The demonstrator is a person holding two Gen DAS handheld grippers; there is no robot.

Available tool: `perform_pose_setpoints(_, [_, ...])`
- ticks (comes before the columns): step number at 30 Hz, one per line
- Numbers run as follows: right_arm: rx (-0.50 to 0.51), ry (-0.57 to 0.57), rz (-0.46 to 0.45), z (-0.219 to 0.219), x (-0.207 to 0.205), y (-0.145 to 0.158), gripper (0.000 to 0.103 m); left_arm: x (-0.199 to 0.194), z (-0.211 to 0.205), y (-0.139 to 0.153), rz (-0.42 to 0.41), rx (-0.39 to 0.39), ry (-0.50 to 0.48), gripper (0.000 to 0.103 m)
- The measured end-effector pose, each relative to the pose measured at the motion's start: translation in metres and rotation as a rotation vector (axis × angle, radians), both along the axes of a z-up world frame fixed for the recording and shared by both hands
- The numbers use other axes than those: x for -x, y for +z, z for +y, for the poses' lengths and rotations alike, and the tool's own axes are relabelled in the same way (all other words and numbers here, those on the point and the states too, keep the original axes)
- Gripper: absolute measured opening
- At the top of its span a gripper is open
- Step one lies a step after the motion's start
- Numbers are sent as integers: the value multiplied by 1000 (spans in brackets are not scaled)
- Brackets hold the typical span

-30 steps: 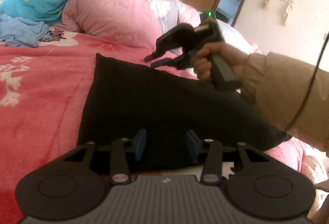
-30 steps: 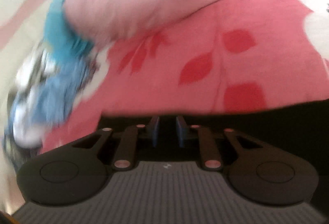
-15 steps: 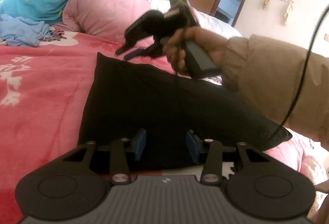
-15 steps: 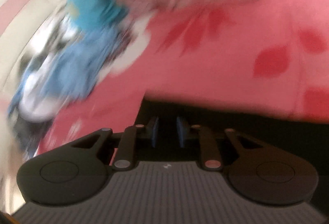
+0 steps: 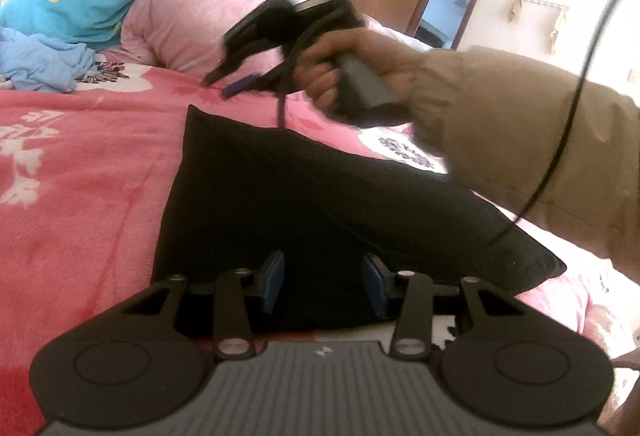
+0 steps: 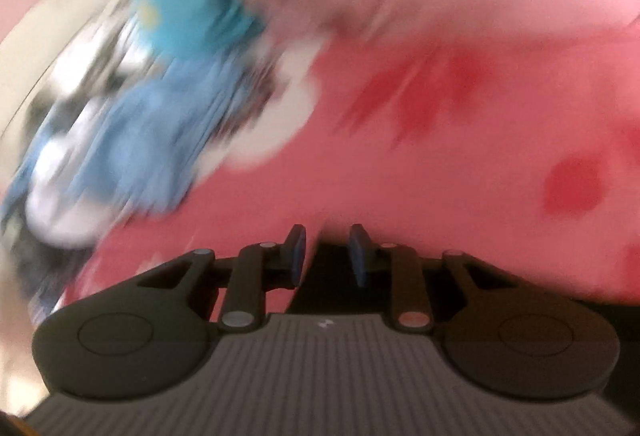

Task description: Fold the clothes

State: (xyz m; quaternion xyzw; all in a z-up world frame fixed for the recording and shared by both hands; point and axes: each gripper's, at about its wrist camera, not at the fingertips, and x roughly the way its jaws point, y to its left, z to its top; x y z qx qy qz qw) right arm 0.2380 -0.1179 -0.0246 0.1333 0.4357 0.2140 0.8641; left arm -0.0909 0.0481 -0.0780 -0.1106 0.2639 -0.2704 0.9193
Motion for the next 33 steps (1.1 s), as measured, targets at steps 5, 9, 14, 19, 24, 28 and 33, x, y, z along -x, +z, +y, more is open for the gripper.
perform_pose_setpoints(5, [-194,-51,-58,-75,55,42,24,0,0,1,2,12,5,47])
perform_pose_setpoints(9, [-128,-113,-155,-153,123,60,24,1,-1,4,9,1,13,47])
perform_pose_setpoints(14, [-101,-322,-96,-246,174,30,24,3,-10,15,22,-79,31,49])
perform_pose_setpoints(19, [-118,-444,-117,-297,210,5,26,2,-17,40,6,-185,51,52])
perform_pose_setpoints(24, [-93,-478,-175,-314,229,-3,26,-22,-29,63,7,-252,57,54])
perform_pose_setpoints(28, [-48,-463,-216,-318,226,0,26,-64,-51,69,37,-308,78,54])
perform_pose_setpoints(33, [-13,-394,-230,-315,191,3,26,-122,-73,57,93,-342,99,54])
